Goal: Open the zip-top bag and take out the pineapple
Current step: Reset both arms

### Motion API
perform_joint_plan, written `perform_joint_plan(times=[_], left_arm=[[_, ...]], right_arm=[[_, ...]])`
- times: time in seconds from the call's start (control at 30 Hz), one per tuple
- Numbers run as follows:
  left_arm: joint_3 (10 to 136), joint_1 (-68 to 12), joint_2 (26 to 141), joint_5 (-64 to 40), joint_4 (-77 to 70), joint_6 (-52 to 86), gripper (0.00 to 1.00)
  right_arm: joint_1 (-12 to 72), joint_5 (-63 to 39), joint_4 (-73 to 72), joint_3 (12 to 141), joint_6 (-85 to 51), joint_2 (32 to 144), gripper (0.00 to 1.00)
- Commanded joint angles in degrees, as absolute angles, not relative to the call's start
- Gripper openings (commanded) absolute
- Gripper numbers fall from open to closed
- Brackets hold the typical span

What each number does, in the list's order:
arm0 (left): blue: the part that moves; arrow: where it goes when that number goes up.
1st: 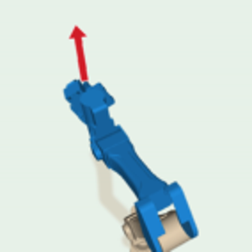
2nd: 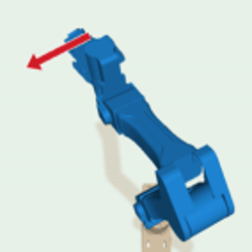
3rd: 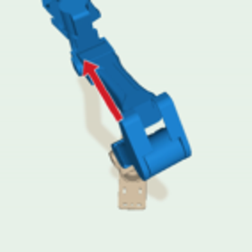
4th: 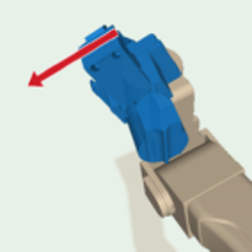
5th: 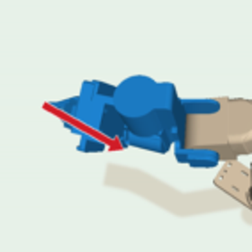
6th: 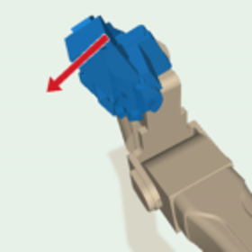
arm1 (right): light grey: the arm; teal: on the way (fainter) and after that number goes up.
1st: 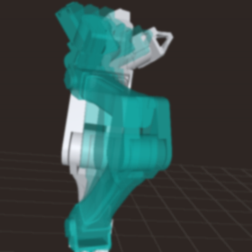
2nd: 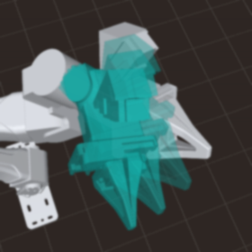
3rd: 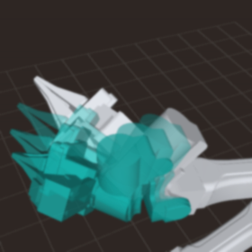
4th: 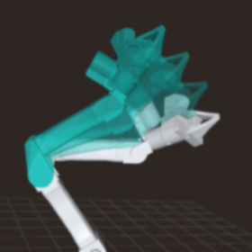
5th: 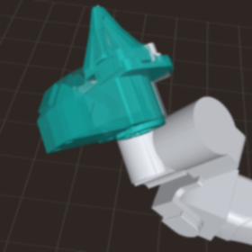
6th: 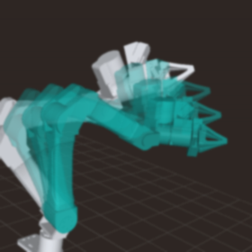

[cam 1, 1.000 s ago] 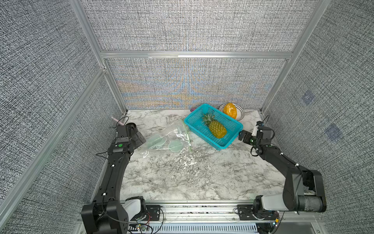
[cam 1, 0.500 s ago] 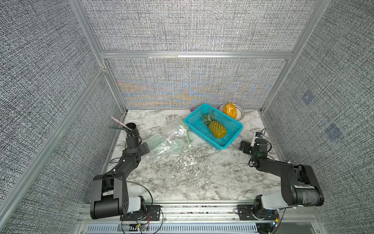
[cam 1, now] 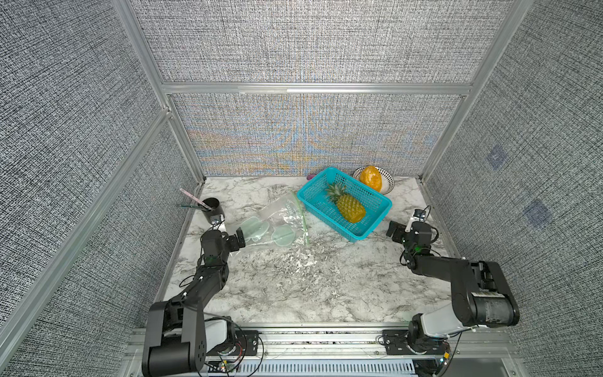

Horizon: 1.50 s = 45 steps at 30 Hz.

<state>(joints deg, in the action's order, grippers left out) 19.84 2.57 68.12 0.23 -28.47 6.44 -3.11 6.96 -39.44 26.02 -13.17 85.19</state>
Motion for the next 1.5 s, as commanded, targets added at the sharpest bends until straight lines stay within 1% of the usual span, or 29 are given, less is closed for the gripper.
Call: perform_joint_plan(times=[0.0, 0.07, 0.1, 0.13, 0.2, 0.27, 0.3, 0.33, 0.43, 0.5, 0.6, 0.67, 0.8, 0.9, 1.03, 1.1, 1.13, 1.2, 1.23, 1.27, 1.33, 1.4, 1.47], left_arm=[[18.0, 2.2, 66.8, 5.1, -33.1, 5.2, 1.00], [18.5, 2.3, 67.4, 9.8, -34.8, 0.0, 1.00], [18.7, 2.4, 68.0, 13.3, -35.8, 1.1, 1.00], [19.4, 3.6, 69.2, 14.0, -35.2, 2.5, 1.00], [19.0, 3.8, 71.3, 11.3, -38.2, 1.9, 1.00], [20.9, 3.8, 71.5, 6.8, -34.8, -0.3, 1.00], [20.5, 3.8, 71.8, 6.5, -36.0, -0.4, 1.00], [20.6, 3.8, 71.3, 5.9, -34.8, -0.7, 1.00], [18.1, 3.4, 69.4, 0.6, -37.7, -3.5, 1.00], [16.1, 3.3, 68.0, 1.5, -39.8, -2.8, 1.00], [13.7, 3.3, 65.2, 3.4, -41.3, 2.8, 1.00], [9.9, 3.3, 65.3, 5.1, -48.6, 7.2, 1.00], [11.6, 3.6, 64.6, 8.3, -44.3, 5.6, 1.00], [12.0, 4.0, 65.1, 5.6, -44.3, 4.6, 0.99], [12.8, 4.0, 71.4, 3.1, -50.9, 6.5, 0.99], [16.0, 3.9, 75.3, -0.7, -48.4, 4.9, 1.00], [16.5, 3.9, 78.4, -1.9, -50.1, 4.4, 0.99], [15.6, 3.6, 86.4, -1.3, -60.3, 6.2, 1.00], [16.4, 3.6, 89.9, -4.8, -64.8, 5.1, 1.00], [18.1, 3.6, 89.3, -7.4, -60.3, 4.0, 1.00], [23.9, 3.0, 85.2, -11.4, -42.7, -0.3, 0.99], [24.5, 2.0, 87.3, -11.4, -45.3, -0.5, 0.99], [24.9, 1.6, 86.5, -10.4, -43.0, -1.1, 0.99]], right_arm=[[-3.1, 10.2, -45.6, 22.6, -12.6, 82.4, 0.98], [-3.1, 12.4, -48.0, 20.4, -12.4, 80.6, 0.98], [-3.1, 12.7, -49.1, 19.8, -11.7, 80.2, 0.98], [-3.1, 12.6, -50.5, 19.2, -10.7, 80.0, 0.98], [-3.1, 12.1, -51.4, 18.9, -9.8, 79.9, 0.98], [-3.0, 11.7, -50.4, 19.7, -9.8, 80.2, 0.98], [-3.1, 11.5, -50.3, 20.0, -9.9, 80.4, 0.98], [-3.1, 11.3, -50.3, 20.1, -10.1, 80.9, 0.98], [-3.1, 11.1, -48.9, 21.7, -10.1, 82.3, 0.98], [-3.1, 10.7, -49.3, 22.3, -9.1, 83.3, 0.98], [-3.1, 11.0, -50.2, 23.1, -8.4, 84.6, 0.98], [-3.1, 12.0, -51.0, 23.3, -8.6, 85.7, 0.98], [-3.0, 12.0, -50.0, 24.0, -8.5, 86.0, 0.98], [-3.1, 11.5, -51.4, 22.9, -8.4, 85.2, 0.98], [-3.1, 11.7, -51.3, 23.1, -8.4, 85.4, 0.98], [-3.0, 11.6, -51.2, 23.1, -8.5, 85.4, 0.98], [-3.1, 11.5, -51.2, 23.0, -8.4, 85.4, 0.98], [-3.1, 10.7, -51.2, 23.2, -8.1, 85.5, 0.98], [-3.1, 10.3, -51.3, 23.2, -7.8, 85.6, 0.98], [-3.0, 9.9, -51.5, 23.2, -7.6, 85.6, 0.98], [-3.0, 9.6, -52.3, 22.6, -7.4, 85.3, 0.98], [-3.0, 7.5, -54.9, 20.8, -6.4, 84.5, 0.98], [-2.9, 3.9, -60.2, 17.4, -4.7, 83.2, 0.98]])
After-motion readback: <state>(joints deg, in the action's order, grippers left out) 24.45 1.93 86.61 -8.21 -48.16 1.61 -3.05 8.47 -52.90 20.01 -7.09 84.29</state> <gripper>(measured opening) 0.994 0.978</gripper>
